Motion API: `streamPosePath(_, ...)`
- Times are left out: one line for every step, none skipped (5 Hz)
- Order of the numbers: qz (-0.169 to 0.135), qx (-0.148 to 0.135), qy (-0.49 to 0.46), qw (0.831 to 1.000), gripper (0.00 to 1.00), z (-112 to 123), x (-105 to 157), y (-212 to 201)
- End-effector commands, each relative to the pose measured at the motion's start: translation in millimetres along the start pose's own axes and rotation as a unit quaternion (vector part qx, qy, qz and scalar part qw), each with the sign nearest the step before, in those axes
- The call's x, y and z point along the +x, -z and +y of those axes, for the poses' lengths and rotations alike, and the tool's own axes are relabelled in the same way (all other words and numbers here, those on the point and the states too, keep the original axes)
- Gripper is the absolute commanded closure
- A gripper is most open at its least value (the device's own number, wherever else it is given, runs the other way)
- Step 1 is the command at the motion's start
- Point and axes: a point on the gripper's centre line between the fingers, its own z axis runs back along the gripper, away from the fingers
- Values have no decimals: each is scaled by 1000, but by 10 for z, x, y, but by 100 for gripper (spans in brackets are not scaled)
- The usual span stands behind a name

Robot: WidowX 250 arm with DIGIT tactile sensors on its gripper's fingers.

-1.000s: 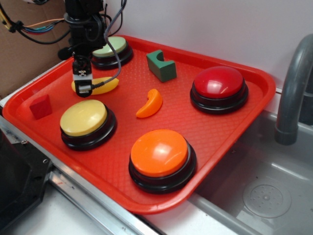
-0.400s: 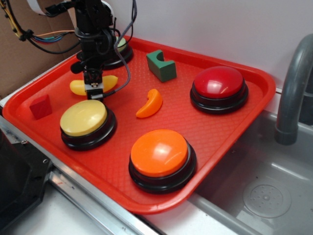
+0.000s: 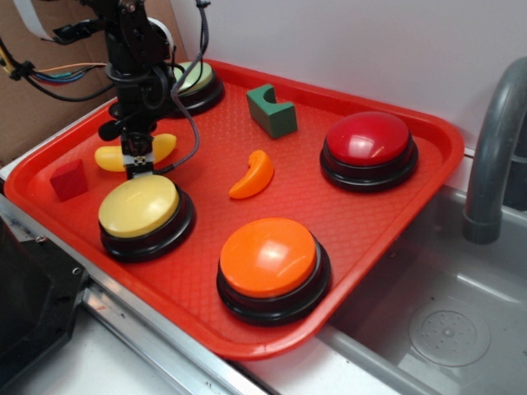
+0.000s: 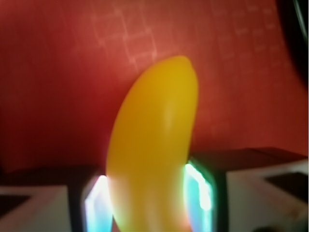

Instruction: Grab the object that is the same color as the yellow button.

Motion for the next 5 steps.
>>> streamPosePath(-60, -17, -197, 978, 100, -12, -11, -1037)
streamPosePath(-53, -57, -243, 967, 100, -115, 30, -1579)
streamPosePath(-42, -81, -233, 968, 100, -311, 98, -2137)
streamPosePath(-51, -68, -256, 963, 100, -461, 73, -2339)
streamPosePath(-31, -59, -252, 966, 100, -496, 59, -2214)
